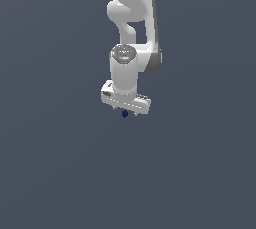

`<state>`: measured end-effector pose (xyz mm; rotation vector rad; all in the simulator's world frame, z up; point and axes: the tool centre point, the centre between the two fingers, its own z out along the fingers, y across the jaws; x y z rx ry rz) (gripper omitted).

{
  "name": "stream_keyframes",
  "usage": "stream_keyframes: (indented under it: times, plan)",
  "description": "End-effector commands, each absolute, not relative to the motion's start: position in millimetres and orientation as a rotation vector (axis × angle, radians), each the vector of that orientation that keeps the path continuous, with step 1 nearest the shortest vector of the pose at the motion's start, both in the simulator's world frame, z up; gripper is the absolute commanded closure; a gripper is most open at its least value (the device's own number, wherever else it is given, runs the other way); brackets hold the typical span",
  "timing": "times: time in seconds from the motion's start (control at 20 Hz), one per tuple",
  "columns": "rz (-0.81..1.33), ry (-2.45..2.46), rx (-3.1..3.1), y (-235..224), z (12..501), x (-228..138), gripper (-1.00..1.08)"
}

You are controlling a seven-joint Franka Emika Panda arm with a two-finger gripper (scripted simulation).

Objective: Pick up the object and move it to a goal position.

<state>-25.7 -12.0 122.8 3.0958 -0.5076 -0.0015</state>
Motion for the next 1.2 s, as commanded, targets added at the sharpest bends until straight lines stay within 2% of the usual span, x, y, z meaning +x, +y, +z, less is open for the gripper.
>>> stream_keyframes:
  times: [0.0, 0.6, 1.15]
  plan:
    - [-0.002, -0.623, 3.077, -12, 114, -32, -0.92]
    - [-0.003, -1.138, 2.931, -14, 79, -64, -0.92]
    - [0.000, -1.369, 2.828, -17, 64, -80, -0.92]
